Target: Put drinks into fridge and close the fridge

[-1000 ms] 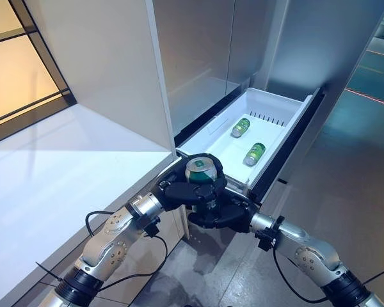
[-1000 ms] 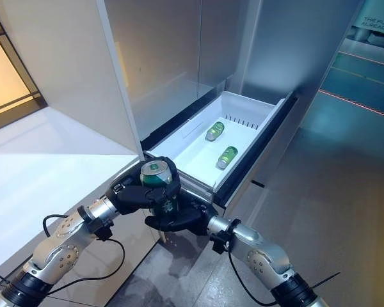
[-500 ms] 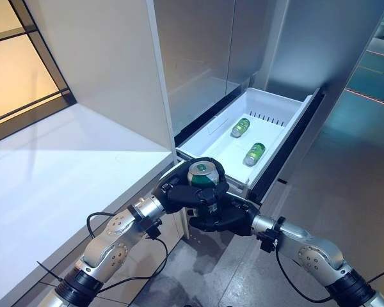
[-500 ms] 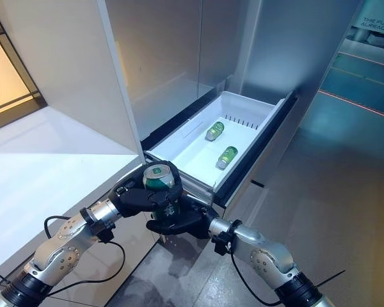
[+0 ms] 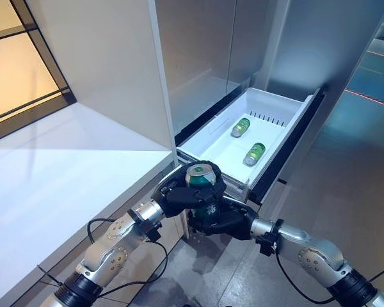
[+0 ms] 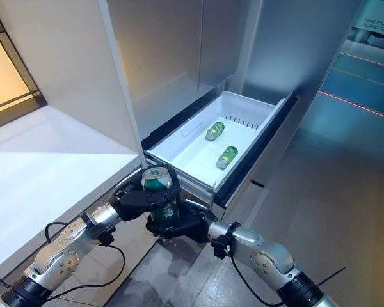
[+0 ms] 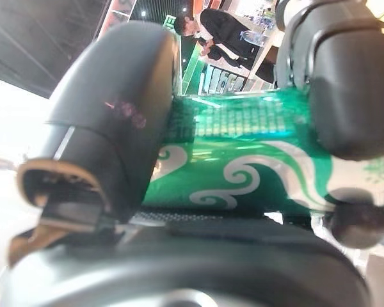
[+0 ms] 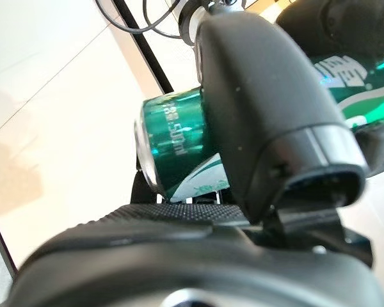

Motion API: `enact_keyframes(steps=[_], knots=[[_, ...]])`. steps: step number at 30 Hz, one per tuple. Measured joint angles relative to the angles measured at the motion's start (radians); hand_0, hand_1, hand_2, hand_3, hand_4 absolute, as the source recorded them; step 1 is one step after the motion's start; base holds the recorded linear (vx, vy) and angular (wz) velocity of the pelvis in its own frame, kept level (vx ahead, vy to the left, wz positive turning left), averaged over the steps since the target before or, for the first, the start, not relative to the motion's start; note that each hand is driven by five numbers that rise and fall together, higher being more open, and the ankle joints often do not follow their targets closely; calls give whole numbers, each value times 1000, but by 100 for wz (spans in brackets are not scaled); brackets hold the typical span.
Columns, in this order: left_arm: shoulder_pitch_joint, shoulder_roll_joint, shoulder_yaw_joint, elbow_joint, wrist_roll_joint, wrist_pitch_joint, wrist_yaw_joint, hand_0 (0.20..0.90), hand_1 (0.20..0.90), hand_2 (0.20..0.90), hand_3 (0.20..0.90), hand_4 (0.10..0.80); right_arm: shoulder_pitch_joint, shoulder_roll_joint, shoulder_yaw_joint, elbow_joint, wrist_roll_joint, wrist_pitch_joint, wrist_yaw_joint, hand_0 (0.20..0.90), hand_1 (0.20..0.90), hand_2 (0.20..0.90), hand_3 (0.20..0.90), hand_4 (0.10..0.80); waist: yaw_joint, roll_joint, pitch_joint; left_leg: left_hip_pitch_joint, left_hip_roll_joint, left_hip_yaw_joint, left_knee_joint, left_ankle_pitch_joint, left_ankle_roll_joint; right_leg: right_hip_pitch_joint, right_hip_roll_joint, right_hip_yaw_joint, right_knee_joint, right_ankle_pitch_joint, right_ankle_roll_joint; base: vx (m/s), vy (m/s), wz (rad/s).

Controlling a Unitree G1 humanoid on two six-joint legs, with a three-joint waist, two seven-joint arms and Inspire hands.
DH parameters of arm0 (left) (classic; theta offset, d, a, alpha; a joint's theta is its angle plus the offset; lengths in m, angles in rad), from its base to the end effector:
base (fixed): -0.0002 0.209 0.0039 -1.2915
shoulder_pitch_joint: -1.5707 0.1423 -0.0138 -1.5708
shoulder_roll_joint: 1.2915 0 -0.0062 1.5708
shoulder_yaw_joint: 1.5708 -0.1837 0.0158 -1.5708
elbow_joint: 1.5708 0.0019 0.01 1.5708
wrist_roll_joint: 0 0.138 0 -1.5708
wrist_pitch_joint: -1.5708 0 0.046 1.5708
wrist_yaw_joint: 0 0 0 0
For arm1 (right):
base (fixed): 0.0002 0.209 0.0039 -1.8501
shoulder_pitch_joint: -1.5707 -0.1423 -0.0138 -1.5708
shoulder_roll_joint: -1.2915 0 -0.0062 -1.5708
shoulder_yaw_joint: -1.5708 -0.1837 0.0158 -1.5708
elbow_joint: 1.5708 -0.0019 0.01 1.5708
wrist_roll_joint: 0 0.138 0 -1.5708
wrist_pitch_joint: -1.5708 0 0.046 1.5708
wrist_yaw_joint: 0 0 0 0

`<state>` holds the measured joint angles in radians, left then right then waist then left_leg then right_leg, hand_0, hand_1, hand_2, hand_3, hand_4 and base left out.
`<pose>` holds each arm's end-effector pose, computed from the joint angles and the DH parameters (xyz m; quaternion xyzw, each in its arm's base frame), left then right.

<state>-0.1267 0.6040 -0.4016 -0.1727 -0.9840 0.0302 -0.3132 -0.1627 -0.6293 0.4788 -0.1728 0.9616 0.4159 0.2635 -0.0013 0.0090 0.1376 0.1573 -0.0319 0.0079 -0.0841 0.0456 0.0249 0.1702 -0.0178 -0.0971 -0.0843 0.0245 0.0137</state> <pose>0.2099 0.1678 0.0845 -0.1881 0.0130 -0.3770 0.9068 0.2041 -0.1563 0.0673 0.1325 0.2196 0.4060 0.8771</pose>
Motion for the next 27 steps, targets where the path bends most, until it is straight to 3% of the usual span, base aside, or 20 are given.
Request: enact_keyframes(steps=[10,11,12,13,21,27], knots=[[0,-7,-1,0,-8,-1,19,300,300,300,200,100,-4,-1,-1,0,-4,-1,-4,300,300,300,200,100,0,-1,1,0,0,0,0,0,0,0,0,0,0,0,0,0,0,0],[0,-7,-1,0,-2,-2,19,364,364,364,274,174,-4,-1,-1,0,-5,-1,-4,300,300,300,200,100,0,-1,1,0,0,0,0,0,0,0,0,0,0,0,0,0,0,0],[0,-8,-1,0,5,-5,19,761,761,761,738,638,-5,0,-1,0,-7,-2,-4,300,300,300,200,100,0,-1,1,0,0,0,0,0,0,0,0,0,0,0,0,0,0,0],[0,-10,-1,0,9,-9,19,900,900,900,900,800,-5,-1,-2,0,-9,-4,-4,300,300,300,200,100,0,-1,1,0,0,0,0,0,0,0,0,0,0,0,0,0,0,0],[0,-37,5,-4,84,-92,45,900,900,900,900,800,-37,1,-12,-5,-20,-14,-8,300,300,300,200,100,-1,-1,1,0,0,0,0,0,0,0,0,0,0,0,0,-9,-1,0],[0,-46,15,-52,143,-189,132,900,900,900,900,800,-89,6,-28,-34,-21,-15,-29,300,300,300,200,100,0,-8,8,-1,2,0,0,0,0,-2,0,1,0,-3,5,-6,-1,0]])
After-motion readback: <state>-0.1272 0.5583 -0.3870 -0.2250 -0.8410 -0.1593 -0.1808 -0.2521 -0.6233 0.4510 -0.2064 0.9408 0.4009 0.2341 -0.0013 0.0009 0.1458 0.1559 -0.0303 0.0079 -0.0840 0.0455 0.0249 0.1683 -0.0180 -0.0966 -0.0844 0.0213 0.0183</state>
